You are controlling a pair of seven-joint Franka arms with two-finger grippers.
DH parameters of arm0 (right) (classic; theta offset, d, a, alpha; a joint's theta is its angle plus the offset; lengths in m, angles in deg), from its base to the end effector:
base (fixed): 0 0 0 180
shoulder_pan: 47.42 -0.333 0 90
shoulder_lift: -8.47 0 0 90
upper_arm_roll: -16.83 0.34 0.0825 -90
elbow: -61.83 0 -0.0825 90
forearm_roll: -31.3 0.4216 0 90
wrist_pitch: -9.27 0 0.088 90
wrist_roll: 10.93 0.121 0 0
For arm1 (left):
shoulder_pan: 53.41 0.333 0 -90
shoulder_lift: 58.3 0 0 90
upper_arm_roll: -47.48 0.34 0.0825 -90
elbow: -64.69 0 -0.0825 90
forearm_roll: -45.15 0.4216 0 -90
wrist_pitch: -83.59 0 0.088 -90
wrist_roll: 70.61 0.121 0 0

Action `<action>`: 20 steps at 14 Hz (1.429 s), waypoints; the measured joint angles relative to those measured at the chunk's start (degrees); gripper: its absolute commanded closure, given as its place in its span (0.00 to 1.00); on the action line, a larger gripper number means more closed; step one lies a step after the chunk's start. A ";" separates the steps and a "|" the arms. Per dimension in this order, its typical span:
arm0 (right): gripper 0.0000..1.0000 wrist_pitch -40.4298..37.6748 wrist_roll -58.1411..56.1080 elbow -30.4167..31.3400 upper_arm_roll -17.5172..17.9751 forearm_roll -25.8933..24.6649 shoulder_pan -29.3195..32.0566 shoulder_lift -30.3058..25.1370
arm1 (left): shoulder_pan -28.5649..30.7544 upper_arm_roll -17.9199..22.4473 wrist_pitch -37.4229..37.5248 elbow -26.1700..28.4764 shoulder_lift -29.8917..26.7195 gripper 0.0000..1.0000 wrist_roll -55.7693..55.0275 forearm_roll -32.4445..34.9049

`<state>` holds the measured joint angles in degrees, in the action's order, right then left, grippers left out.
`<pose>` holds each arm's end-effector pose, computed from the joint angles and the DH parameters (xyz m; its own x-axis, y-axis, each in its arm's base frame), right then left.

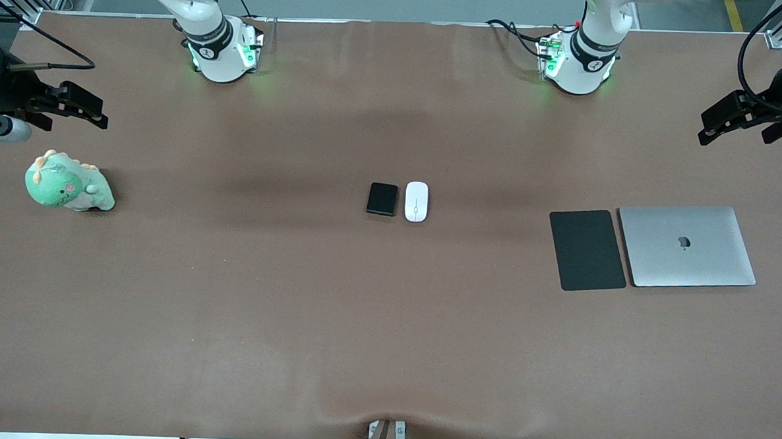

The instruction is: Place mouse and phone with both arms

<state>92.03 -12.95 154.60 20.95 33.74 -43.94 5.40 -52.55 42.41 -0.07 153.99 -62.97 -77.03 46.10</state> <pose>0.5580 0.0129 0.6309 0.9915 0.0511 -0.1194 0.0463 -0.9980 -0.0430 0.5511 -0.0407 0.6776 0.9991 0.0408 -0.0145 0.0404 -0.9989 -0.0255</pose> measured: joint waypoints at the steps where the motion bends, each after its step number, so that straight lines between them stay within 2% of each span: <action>1: 0.00 0.00 0.00 0.00 0.00 0.00 0.00 0.00 | 0.00 -0.07 0.31 0.00 0.07 0.00 -0.17 0.00; 14: 0.00 0.09 0.00 0.01 -0.07 0.00 0.09 0.32 | -0.70 -4.78 1.74 0.33 2.55 0.00 -3.23 0.00; 17: 0.00 0.09 -0.01 0.01 -0.07 0.00 0.09 0.47 | -0.78 -8.00 0.73 0.64 4.33 0.00 -7.47 0.00; 20: 0.00 0.09 -0.01 0.05 -0.07 0.00 0.09 0.65 | -0.96 -13.15 -4.23 3.02 6.52 0.00 -14.83 0.00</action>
<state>92.12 -12.96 154.65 20.89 33.74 -43.85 6.05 -53.50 29.25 -4.30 157.01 -56.45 -91.86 46.09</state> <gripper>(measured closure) 0.000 0.000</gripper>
